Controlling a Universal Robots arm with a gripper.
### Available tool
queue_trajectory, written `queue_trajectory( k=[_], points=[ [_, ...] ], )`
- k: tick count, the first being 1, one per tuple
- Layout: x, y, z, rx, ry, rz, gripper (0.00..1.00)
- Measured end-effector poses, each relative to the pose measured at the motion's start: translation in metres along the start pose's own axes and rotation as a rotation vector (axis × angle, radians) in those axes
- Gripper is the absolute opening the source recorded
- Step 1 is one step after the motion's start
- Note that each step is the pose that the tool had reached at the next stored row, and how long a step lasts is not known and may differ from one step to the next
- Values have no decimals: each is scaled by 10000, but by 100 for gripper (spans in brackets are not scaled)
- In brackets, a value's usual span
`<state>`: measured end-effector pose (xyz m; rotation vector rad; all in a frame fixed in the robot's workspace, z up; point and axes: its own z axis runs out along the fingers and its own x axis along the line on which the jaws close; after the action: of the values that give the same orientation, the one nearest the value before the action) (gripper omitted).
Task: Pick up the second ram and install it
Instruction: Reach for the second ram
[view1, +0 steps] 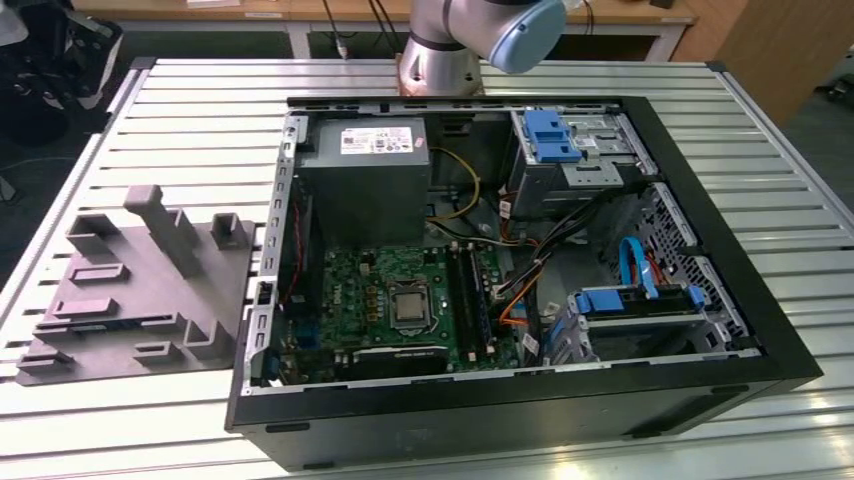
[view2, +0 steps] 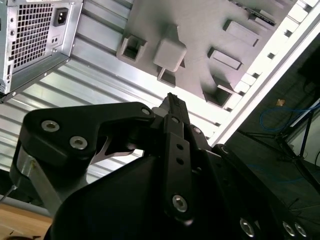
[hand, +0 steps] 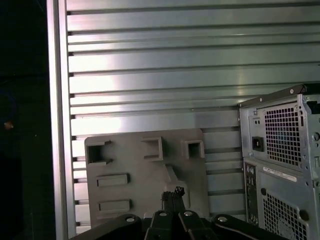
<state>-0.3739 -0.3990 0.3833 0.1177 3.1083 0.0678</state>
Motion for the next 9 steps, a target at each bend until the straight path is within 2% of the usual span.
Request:
queue_trajectory(
  k=[9],
  points=[
    [94,-24,55,0,0,0,10]
  ],
)
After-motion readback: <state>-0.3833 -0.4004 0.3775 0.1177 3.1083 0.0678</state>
